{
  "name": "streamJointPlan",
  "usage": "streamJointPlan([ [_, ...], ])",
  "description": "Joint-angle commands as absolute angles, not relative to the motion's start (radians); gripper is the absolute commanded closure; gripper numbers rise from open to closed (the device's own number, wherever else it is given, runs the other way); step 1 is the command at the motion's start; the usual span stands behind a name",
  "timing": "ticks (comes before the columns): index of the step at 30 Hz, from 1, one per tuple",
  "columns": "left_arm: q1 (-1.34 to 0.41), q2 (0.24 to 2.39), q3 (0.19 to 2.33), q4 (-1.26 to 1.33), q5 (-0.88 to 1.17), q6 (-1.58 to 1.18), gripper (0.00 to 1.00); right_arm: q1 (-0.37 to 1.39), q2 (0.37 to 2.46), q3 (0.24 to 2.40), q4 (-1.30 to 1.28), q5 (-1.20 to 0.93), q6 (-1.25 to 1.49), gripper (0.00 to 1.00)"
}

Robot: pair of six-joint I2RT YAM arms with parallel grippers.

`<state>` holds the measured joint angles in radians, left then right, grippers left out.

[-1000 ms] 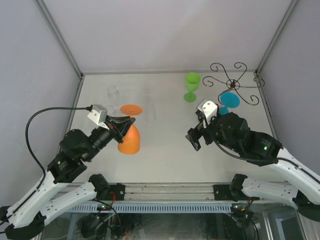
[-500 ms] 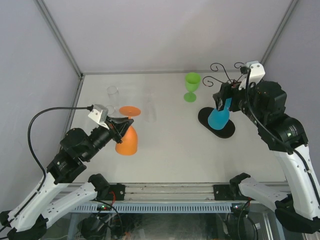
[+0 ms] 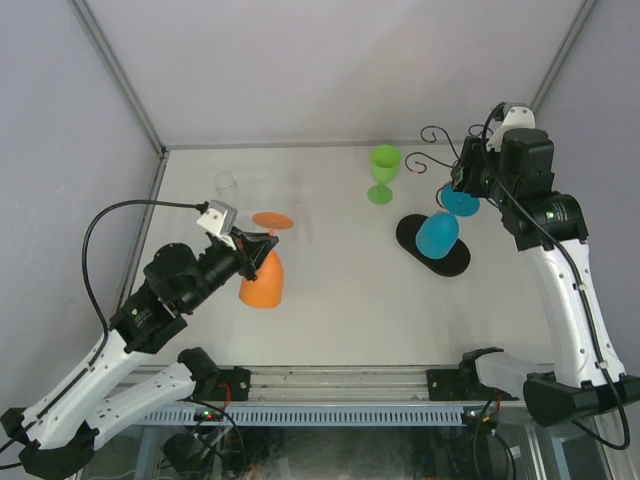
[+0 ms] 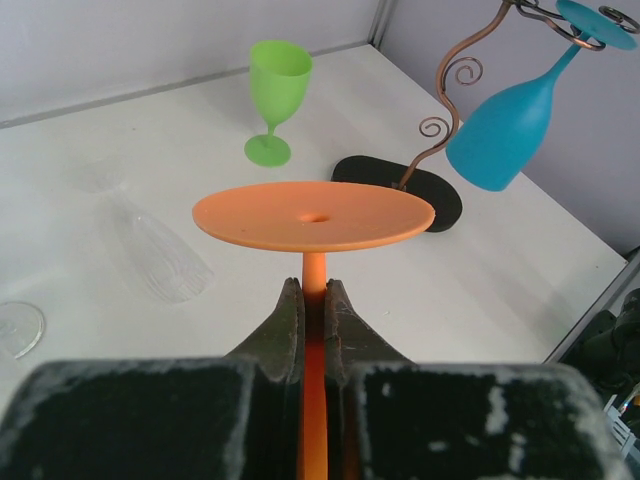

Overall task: Place the wine glass upside down on the wine glass rack
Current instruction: Move the wine rack to the center of the board.

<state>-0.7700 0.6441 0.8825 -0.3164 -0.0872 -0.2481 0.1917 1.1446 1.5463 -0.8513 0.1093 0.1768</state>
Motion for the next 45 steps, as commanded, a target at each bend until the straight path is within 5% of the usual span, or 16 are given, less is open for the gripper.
streamJointPlan([
  [1,-0.764,0.652,0.891,-0.25,-0.088,-0.246,1.0,0.154,1.181,1.58,-0.759,0.084,0.203,0.48],
  [22,-0.764,0.683,0.891,-0.225,-0.086,-0.239,1.0,0.131,1.319,1.64,-0.73,0.148,0.139,0.67],
  [29,-0.764,0.675,0.882,-0.226,-0.093,-0.242,1.0,0.131,1.322,1.643,-0.744,0.125,0.13,1.0],
  [45,-0.764,0.707,0.889,-0.206,-0.067,-0.241,1.0,0.253,1.275,1.717,-0.772,0.052,0.193,1.0],
])
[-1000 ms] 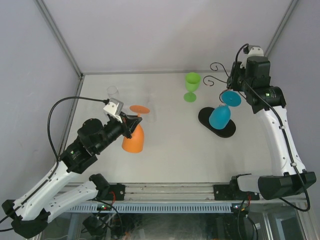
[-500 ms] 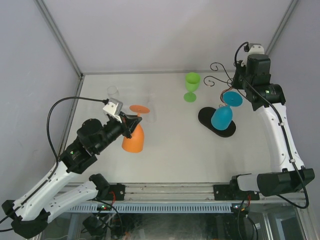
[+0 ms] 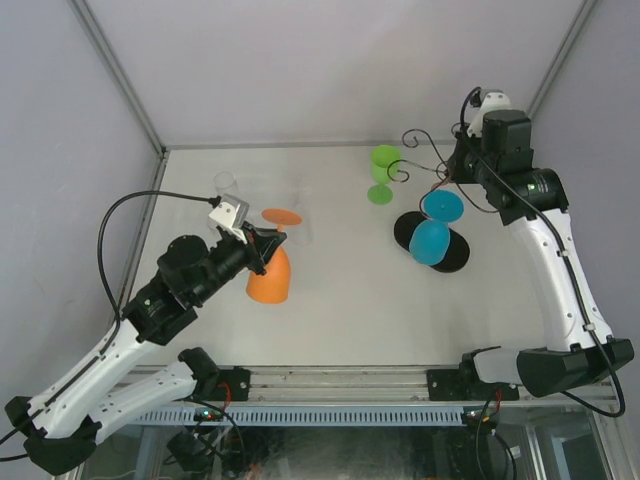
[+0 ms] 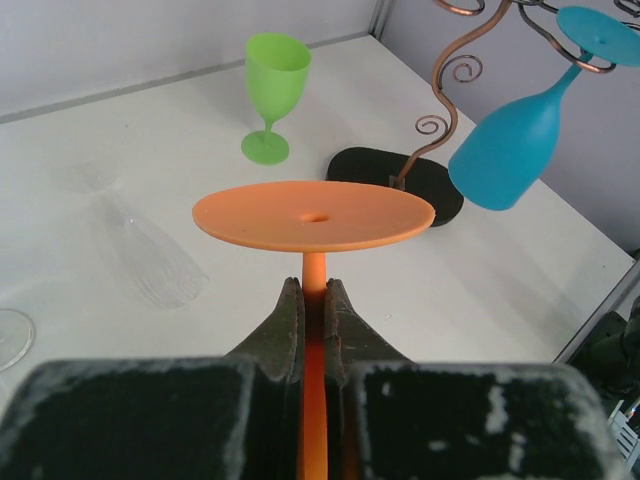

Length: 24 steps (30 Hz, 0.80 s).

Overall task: Place the wine glass upside down on the wine glass rack
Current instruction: Move the wine rack to the center of the board.

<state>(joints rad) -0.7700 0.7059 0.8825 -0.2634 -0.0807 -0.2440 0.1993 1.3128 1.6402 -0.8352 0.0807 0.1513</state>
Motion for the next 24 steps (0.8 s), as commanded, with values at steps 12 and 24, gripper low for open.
streamJointPlan([
  [12,-0.764,0.703,0.882,-0.197,-0.065,-0.238,1.0,0.406,1.301,1.757,-0.755,0.124,0.224,1.0],
  [24,-0.764,0.74,0.853,-0.079,-0.013,-0.228,1.0,0.504,1.332,1.763,-0.742,0.169,0.239,1.0],
])
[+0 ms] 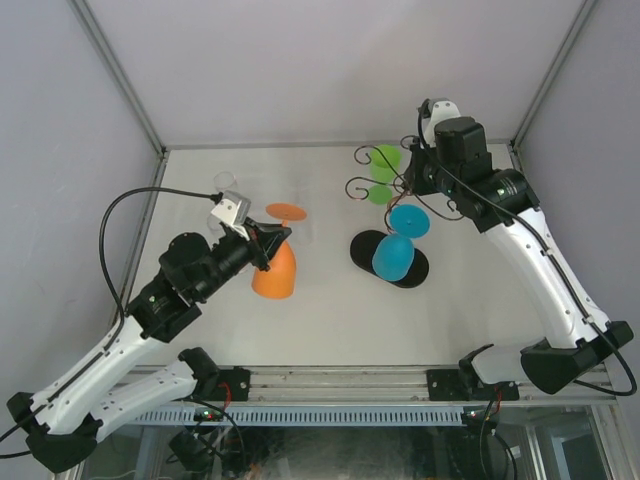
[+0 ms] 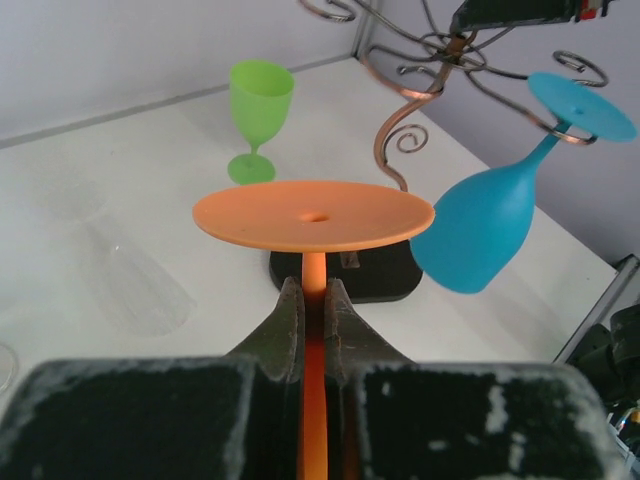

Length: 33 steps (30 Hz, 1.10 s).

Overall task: Place the wine glass upside down on the wine glass rack
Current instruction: Move the wine rack to the center of the board, then turn the wine glass upside down at the wine rack.

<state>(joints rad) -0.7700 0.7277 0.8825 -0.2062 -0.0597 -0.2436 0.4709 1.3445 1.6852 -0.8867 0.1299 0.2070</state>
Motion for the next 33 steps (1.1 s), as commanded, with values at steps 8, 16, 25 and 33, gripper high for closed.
streamJointPlan([
  [8,-0.786,0.763,0.795,0.12,0.099,-0.206,1.0,0.543,1.338,1.741,-0.746,0.195,0.247,1.0],
  [16,-0.911,0.832,0.796,0.241,0.06,-0.111,1.0,0.547,1.333,1.73,-0.754,0.193,0.249,1.0],
  [25,-0.943,0.863,0.731,0.408,-0.06,-0.127,1.0,0.546,1.325,1.721,-0.764,0.18,0.242,1.0],
  [33,-0.97,0.937,0.72,0.541,-0.013,0.019,1.0,0.546,1.322,1.718,-0.764,0.162,0.239,1.0],
])
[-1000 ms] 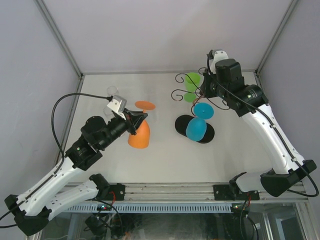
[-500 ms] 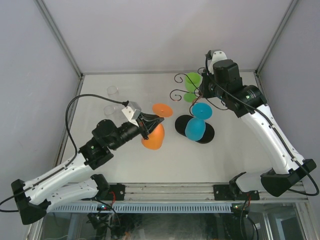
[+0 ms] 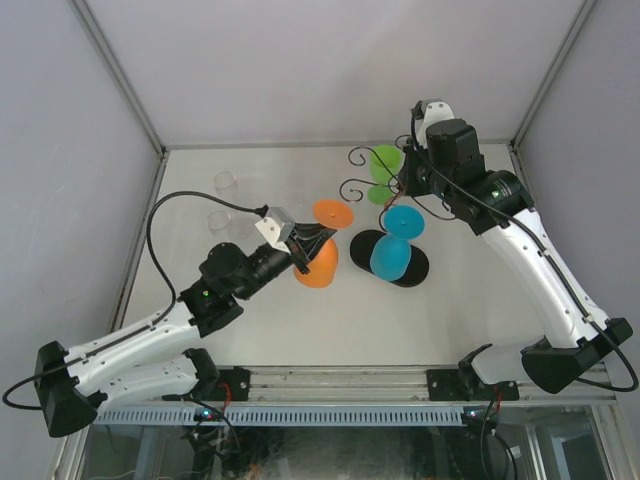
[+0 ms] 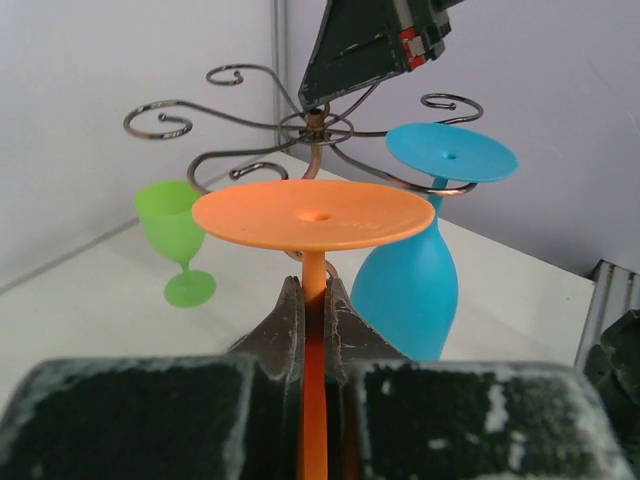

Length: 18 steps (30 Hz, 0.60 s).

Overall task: Place the wine glass upside down on the wine glass rack
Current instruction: Turn the wine glass upside down at the wine rack.

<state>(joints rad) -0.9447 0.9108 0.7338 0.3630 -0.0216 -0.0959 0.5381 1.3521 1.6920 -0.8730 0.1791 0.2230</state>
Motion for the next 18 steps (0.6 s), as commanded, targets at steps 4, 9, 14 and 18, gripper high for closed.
streamJointPlan([
  [4,-0.998,0.985,0.716,0.605,-0.023,0.12,1.0,0.546,1.318,1.719,-0.769,0.162,0.232,1.0],
  [9,-0.999,1.045,0.736,0.618,0.053,0.165,1.0,0.546,1.315,1.718,-0.777,0.165,0.229,1.0],
  [14,-0.999,1.076,0.732,0.666,0.095,0.177,1.0,0.546,1.31,1.716,-0.781,0.156,0.23,1.0],
  [18,-0.999,1.111,0.71,0.763,0.076,0.19,1.0,0.549,1.309,1.715,-0.784,0.154,0.233,1.0],
])
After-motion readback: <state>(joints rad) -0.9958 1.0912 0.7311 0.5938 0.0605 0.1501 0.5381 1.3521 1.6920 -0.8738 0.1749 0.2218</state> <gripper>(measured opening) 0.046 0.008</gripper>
